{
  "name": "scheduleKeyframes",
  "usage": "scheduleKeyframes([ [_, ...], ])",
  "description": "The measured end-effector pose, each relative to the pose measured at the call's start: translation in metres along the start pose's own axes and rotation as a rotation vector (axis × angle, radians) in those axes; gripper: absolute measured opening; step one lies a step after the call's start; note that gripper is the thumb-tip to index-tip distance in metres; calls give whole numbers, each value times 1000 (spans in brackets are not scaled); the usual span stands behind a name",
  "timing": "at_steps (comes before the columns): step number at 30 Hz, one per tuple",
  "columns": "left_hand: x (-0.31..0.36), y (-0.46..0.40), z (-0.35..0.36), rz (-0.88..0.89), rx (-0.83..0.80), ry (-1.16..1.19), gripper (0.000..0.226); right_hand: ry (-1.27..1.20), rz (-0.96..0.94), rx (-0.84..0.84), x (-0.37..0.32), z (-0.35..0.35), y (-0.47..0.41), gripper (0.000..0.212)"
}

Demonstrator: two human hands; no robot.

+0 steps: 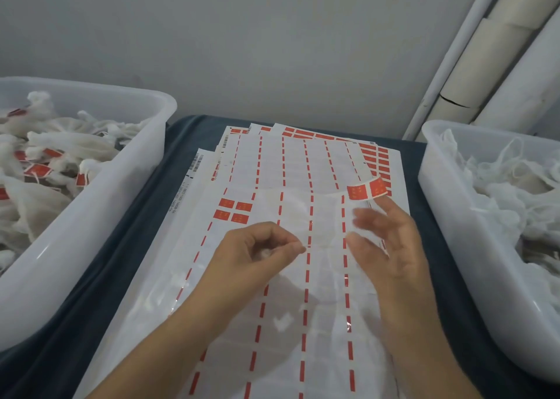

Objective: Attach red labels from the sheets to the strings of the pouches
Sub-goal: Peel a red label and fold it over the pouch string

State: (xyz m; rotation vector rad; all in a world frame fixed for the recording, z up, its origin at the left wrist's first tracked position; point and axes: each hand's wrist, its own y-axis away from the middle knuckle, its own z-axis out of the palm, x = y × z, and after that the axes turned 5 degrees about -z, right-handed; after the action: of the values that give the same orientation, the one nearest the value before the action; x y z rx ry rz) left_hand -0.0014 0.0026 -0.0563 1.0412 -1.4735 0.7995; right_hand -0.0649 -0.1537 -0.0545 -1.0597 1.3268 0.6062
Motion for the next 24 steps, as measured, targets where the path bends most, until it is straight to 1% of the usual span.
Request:
scheduleKeyframes([
  [1, 0, 0, -1, 0, 3, -14, 9, 3, -12, -8, -2, -2, 0, 50],
  [2, 0, -1, -2, 6, -5, -23, 9, -7, -16, -38, -4, -4, -1, 42],
  [4, 1, 0, -2, 17, -43, -47, 8, 1, -7, -164, -7, -4, 1, 24],
  [6, 3, 2, 0, 21, -70, -79, 8, 42, 8, -285, -8, 0, 4, 20],
  [8, 3, 2, 1, 27, -84, -88, 9, 37, 48, -321, -5, 2, 4, 20],
  [10, 3, 2, 1, 30, -91, -86, 12, 29, 80, -312, -1, 1, 3, 19],
  [13, 5, 4, 1, 26, -93, -79, 10, 11, 92, -275, 1, 0, 3, 18],
  [19, 7, 6, 3, 20, -77, -67, 10, -36, 61, -216, 2, 2, 4, 15],
  [24, 7, 6, 4, -8, -68, -69, 8, 1, 17, -191, 2, 4, 4, 14],
])
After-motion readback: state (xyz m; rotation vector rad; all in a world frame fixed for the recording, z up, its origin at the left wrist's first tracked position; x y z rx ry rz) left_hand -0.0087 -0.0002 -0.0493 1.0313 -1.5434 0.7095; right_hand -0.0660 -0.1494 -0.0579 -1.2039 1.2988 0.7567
